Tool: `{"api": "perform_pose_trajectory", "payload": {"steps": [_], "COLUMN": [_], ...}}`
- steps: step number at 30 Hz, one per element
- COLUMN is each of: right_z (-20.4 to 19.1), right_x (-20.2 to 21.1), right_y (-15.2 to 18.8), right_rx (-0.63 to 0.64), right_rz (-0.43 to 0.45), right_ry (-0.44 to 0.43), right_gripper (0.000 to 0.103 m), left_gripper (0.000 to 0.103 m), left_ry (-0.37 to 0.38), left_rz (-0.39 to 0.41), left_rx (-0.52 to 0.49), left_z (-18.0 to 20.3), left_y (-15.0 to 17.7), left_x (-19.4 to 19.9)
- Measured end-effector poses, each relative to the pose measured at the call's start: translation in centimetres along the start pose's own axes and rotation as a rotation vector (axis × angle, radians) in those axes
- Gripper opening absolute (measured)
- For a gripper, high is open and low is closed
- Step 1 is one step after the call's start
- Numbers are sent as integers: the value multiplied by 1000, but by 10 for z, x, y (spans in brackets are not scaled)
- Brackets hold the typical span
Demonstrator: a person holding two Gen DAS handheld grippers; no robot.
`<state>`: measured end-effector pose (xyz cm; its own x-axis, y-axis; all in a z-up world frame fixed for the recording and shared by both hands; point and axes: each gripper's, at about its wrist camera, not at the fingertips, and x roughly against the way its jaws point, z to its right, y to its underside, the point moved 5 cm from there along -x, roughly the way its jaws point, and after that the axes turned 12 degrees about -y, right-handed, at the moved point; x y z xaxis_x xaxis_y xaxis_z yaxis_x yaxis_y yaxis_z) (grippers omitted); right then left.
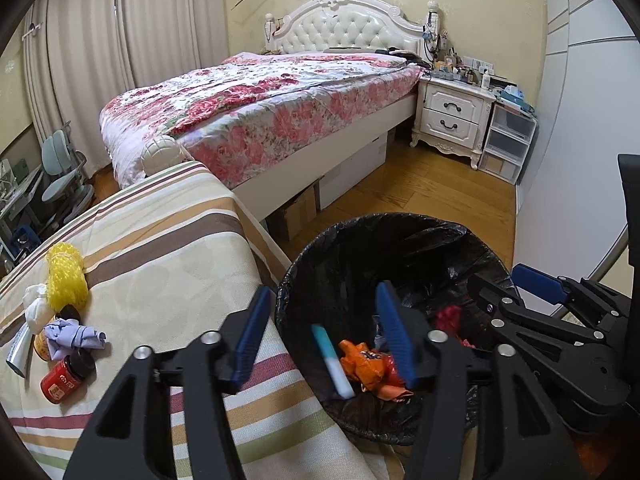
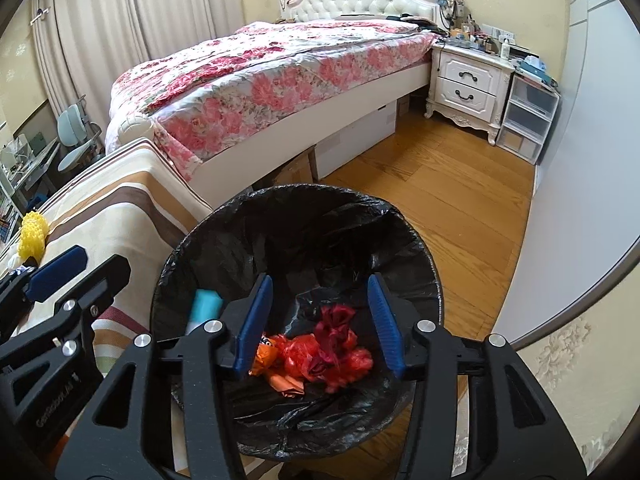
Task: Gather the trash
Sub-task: 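Carry both items over the black bin and open both tools to drop them, then move the left tool to the red spray can and grasp it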
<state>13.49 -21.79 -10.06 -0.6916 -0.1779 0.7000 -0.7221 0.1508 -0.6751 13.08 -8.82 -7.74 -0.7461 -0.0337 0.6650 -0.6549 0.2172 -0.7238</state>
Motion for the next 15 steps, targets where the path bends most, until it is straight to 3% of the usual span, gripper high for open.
{"api": "perform_pose_trajectory", "payload": {"steps": [7,15], "right_z": [2,-14], "right_x": [8,14], "right_y": [0,4], "right_rx": [-9,1], "right_rz": [12,9], "right_ry": [20,0], "right_gripper": [55,60], "left_gripper": [70,71], "left_ry": [-12,-42], "left_rz": [15,6], "left_rx": [9,43], "left_z": [-7,-33], "left_y": [0,9], "left_x": [6,13]}}
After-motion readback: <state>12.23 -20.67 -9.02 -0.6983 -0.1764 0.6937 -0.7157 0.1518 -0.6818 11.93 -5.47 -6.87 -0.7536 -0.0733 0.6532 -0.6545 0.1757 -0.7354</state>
